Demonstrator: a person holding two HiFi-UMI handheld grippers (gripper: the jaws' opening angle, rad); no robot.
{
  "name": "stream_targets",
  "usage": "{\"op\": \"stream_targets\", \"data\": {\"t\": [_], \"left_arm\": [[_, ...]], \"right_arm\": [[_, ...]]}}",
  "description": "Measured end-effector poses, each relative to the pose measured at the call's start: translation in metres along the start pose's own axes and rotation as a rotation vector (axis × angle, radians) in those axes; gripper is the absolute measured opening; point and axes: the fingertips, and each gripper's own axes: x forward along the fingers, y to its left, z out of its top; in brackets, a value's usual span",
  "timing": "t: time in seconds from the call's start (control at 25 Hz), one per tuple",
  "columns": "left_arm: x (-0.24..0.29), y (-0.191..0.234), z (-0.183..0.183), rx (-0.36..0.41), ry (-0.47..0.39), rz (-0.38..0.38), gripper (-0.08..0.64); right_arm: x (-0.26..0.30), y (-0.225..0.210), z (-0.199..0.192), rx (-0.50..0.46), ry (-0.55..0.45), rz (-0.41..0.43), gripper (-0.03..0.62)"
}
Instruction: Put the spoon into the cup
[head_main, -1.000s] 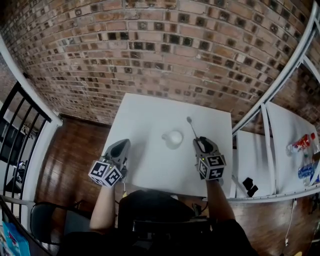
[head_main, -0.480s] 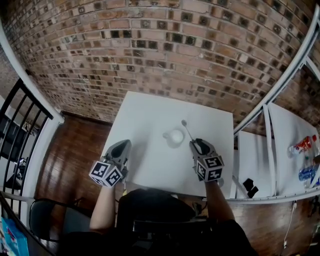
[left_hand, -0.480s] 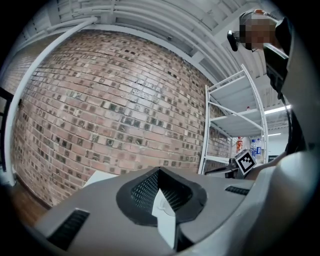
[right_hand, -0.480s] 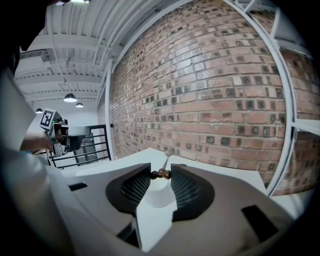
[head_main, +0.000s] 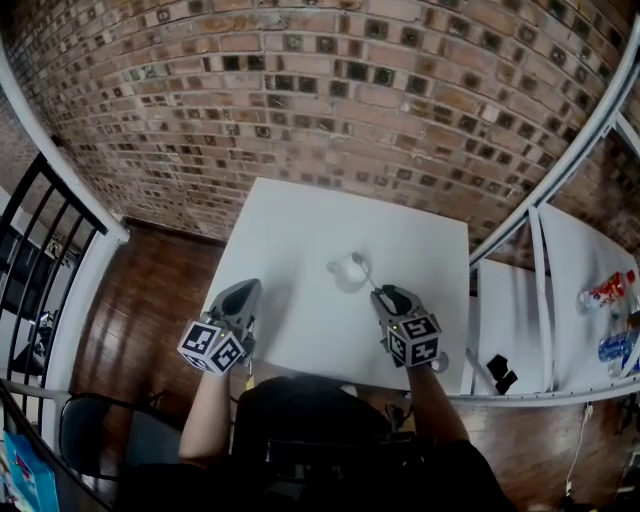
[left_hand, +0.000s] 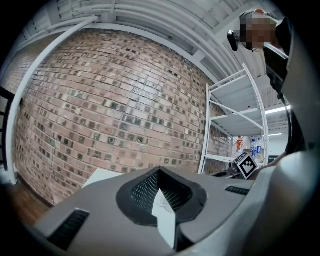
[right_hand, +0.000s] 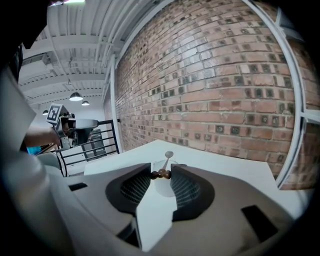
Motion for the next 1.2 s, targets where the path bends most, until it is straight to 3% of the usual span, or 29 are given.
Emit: {"op": "stream_targets", "data": {"t": [0.64,1.2], "left_arm": [[-0.01,0.007,-0.01,-0.022,0.019,0.027,0.003],[-0.003,0.013,-0.007,0.013,0.035,0.025,0.003]], "right_arm": [[0.017,0.006,-0.042,-0.003,0.125,0.029,0.127],[0.033,0.001,-0.024,0.001,0.111,0.029,0.129]]}}
